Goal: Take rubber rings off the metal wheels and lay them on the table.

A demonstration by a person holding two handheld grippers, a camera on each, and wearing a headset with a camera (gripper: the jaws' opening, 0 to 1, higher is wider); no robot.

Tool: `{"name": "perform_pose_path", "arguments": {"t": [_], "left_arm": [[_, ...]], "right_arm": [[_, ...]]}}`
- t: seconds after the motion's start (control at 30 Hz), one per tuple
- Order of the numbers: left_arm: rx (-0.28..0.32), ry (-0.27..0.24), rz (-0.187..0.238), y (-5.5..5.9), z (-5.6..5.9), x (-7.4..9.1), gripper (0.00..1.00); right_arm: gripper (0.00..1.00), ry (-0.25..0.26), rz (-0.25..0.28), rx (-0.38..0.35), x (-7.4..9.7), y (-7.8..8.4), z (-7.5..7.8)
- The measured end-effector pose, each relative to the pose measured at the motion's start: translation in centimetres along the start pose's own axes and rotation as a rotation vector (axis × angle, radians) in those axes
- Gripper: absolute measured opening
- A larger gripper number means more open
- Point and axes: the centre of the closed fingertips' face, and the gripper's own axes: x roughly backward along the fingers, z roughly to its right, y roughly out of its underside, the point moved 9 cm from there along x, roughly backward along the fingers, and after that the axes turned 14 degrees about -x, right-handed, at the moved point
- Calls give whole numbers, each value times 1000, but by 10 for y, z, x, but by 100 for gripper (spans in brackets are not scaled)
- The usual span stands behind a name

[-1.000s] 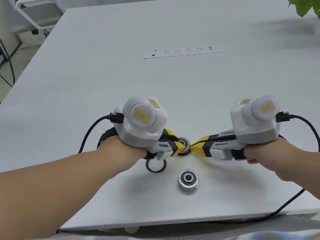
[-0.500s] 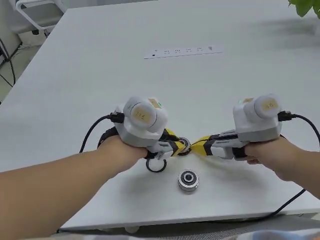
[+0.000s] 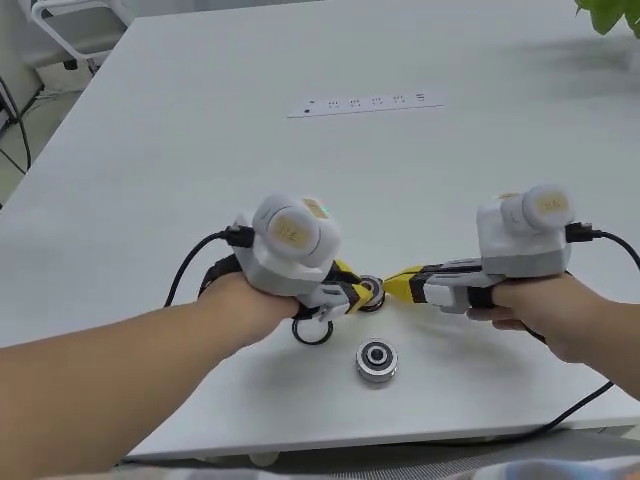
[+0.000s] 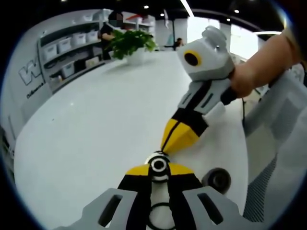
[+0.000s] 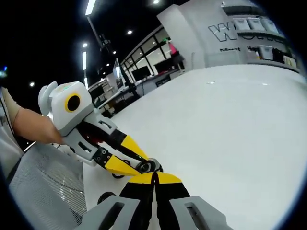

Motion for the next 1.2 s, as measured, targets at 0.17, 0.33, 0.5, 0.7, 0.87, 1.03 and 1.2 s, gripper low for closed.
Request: {"name": "perform_pose_path", "arguments": {"t": [0.17, 0.33, 0.5, 0.7, 0.87, 1.03, 1.2], "left_arm": [[2, -1, -3, 0, 1, 0, 12], [-6, -2, -9, -1, 1, 0, 12], [-7, -3, -12, -1, 1, 0, 12], [-11, 0, -13, -1, 1, 0, 12], [-13, 1, -14, -1, 1, 0, 12], [-12, -1, -13, -1, 1, 0, 12], [-12, -1, -10, 0, 2, 0, 12]], "right_arm": [[0, 1, 1, -1, 0, 0, -2], [0, -2, -4, 3, 0, -1, -4], [0, -10, -5, 4, -1, -1, -6], [0, -21, -10, 14, -3, -1, -8], [0, -28, -10, 12, -3, -1, -9], [0, -52, -8, 49, -6, -3, -13], [0, -67, -8, -13, -4, 0, -11]]}}
